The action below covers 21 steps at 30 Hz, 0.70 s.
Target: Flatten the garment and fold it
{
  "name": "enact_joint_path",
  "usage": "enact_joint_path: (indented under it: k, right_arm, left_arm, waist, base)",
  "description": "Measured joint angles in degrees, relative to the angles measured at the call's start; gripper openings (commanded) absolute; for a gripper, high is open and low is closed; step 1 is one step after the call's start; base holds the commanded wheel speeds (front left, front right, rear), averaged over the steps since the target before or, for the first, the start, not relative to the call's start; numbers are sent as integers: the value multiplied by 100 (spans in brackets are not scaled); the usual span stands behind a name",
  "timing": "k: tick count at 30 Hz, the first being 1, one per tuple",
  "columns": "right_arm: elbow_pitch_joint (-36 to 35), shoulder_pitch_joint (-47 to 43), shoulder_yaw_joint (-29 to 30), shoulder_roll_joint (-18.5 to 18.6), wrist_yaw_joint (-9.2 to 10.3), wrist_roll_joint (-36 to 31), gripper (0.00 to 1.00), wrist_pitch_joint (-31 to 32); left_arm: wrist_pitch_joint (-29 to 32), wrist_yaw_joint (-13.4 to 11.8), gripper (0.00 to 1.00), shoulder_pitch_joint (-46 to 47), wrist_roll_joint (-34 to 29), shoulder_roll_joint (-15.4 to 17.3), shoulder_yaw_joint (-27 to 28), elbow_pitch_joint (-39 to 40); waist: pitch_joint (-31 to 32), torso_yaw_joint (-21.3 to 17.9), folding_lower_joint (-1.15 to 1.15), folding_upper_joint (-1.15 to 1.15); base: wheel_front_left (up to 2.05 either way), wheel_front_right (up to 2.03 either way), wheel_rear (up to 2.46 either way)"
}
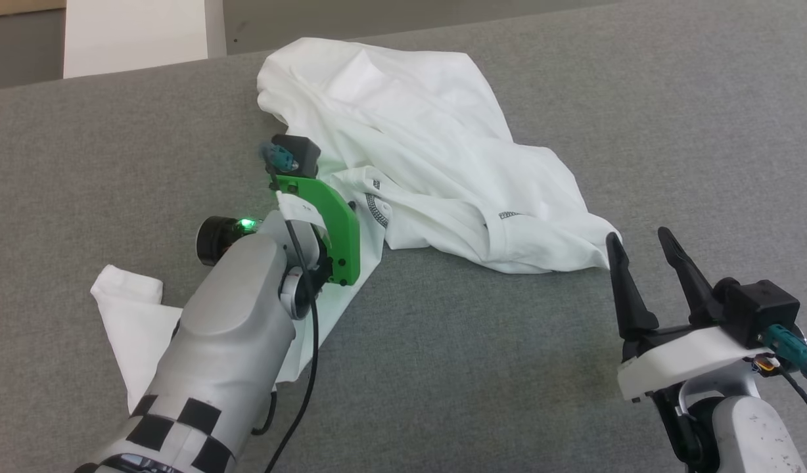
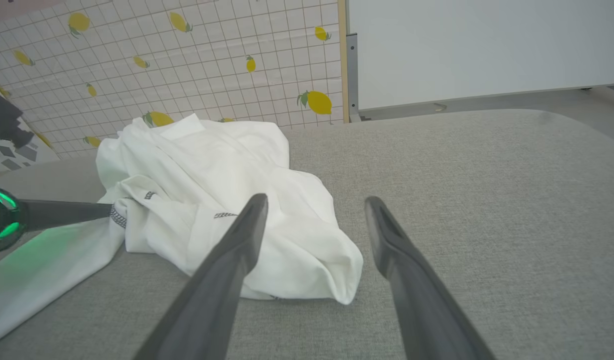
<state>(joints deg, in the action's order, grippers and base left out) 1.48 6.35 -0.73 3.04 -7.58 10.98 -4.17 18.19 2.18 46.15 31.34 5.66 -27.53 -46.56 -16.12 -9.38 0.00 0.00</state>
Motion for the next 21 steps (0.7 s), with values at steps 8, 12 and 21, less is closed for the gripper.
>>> enact_joint_path:
  k: [8,12,21]
  right_arm:
    - [3,-51,56,-1,0,-2,100,82]
    - [-24,-147,131,-2,0,-16,100,122]
    - [-151,-353,389,-1,0,-18,100,281]
  left_arm:
    - [-510,316,0,-271,-148,-23,-517,652]
    - [-286,482,0,-1060,-121,73,-1183,1590]
    - [1147,120,0,-2878,379,1346,-1714,3638]
  waist:
    - [289,110,0,0]
    - [459,171,0,0]
    - [714,405,0,0]
  base:
    - [0,0,0]
    - [0,0,0]
    - [0,0,0]
